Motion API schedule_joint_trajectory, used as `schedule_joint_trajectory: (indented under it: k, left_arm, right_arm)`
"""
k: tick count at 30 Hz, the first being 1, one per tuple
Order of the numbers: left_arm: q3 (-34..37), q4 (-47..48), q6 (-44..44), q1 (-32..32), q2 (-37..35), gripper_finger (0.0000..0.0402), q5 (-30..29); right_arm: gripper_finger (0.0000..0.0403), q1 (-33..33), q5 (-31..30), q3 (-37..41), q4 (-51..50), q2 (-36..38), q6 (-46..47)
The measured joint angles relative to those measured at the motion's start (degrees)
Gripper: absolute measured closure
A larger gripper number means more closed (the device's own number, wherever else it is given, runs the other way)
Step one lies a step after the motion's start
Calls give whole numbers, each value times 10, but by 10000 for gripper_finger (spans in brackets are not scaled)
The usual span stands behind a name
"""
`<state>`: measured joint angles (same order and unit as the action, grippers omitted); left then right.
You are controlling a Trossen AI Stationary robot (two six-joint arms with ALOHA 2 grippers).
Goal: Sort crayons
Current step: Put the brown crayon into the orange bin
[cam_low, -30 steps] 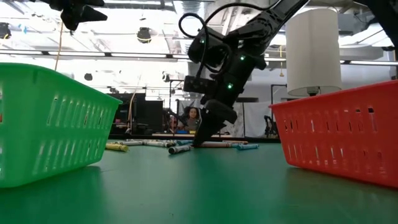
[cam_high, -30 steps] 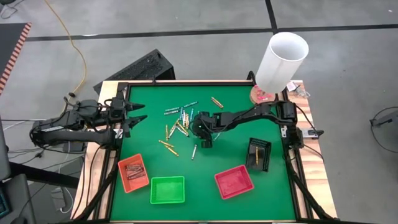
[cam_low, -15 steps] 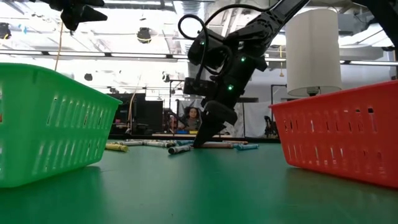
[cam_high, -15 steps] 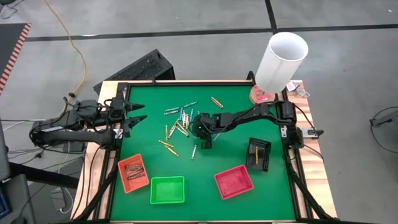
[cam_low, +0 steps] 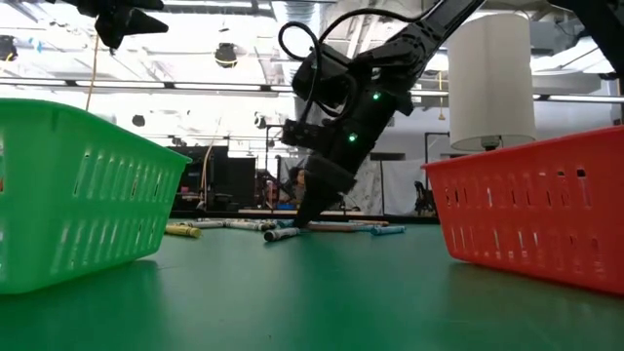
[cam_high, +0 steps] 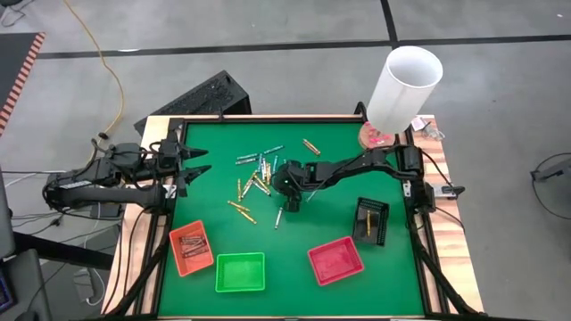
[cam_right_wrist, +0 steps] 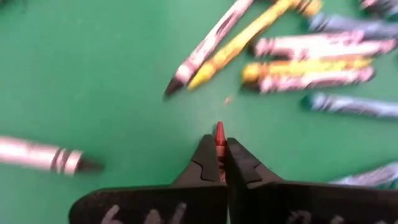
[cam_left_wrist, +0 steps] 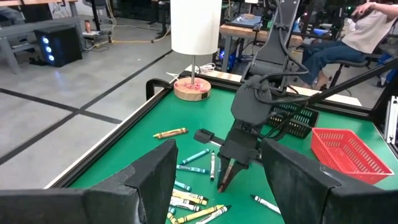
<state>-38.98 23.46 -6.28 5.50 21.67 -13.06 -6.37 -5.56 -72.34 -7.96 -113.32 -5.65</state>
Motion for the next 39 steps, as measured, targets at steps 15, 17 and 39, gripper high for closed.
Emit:
schedule_joint_trajectory:
  k: [15, 17, 39]
  left_arm:
    - [0, -12, 11, 0, 0, 178, -13]
    - [0, -22, 12, 0, 0, 178, -13]
    - [0, -56, 21, 0, 0, 178, -13]
  right_arm:
    - [402, 45, 11, -1, 348, 9, 9]
    - [402, 52, 14, -1, 389, 4, 7]
    - [403, 102, 159, -281, 459, -210, 4]
